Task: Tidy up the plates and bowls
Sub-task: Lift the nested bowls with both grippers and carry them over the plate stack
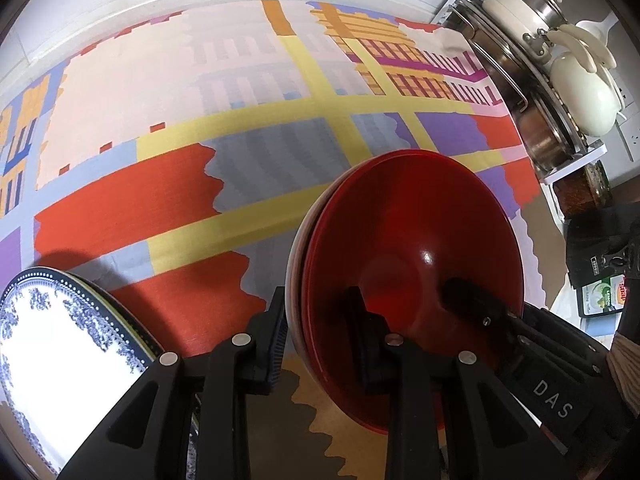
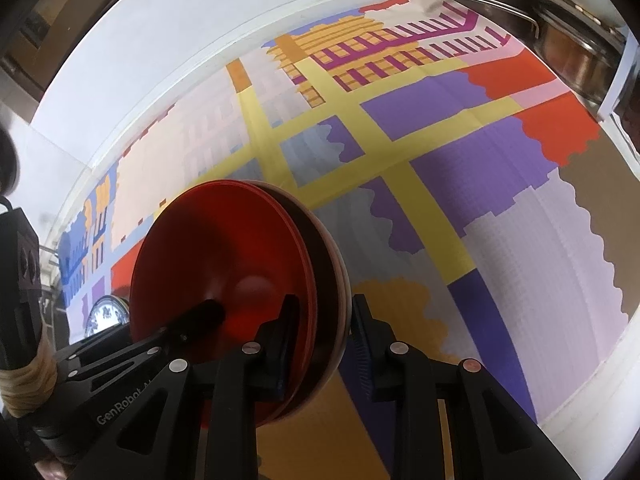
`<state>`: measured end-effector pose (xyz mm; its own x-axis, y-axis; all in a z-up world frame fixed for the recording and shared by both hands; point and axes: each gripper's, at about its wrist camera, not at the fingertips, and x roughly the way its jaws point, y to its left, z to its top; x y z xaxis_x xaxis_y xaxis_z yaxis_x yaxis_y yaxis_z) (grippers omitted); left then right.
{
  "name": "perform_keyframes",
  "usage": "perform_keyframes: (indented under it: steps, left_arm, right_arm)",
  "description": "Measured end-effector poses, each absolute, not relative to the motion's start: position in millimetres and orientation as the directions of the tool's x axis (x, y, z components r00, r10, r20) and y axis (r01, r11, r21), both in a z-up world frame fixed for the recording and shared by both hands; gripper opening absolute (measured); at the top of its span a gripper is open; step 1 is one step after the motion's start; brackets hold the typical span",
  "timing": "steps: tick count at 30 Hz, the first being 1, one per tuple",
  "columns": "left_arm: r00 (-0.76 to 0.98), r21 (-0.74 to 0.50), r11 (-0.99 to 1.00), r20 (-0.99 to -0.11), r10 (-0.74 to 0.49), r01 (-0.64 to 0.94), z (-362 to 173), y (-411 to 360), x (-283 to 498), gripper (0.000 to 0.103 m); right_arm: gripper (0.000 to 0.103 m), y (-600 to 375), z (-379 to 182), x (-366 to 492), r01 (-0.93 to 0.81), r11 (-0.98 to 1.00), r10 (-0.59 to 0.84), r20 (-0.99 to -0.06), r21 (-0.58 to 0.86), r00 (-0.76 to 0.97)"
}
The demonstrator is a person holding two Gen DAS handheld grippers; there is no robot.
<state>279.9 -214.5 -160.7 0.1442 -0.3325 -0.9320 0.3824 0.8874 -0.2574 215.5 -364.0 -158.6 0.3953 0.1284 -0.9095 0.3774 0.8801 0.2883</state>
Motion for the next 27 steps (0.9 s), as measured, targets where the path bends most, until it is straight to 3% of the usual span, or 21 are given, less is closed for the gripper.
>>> perform_keyframes:
  steps: [27]
  left_arm:
    - [0.340,-0.253,0.937,-0.882,-0.325,0.240,-97,-101,241,0.028]
  right_arm:
    - [0.028,-271,-99,201,0.170,0.944,0.166,-0.852,0.284,0.497]
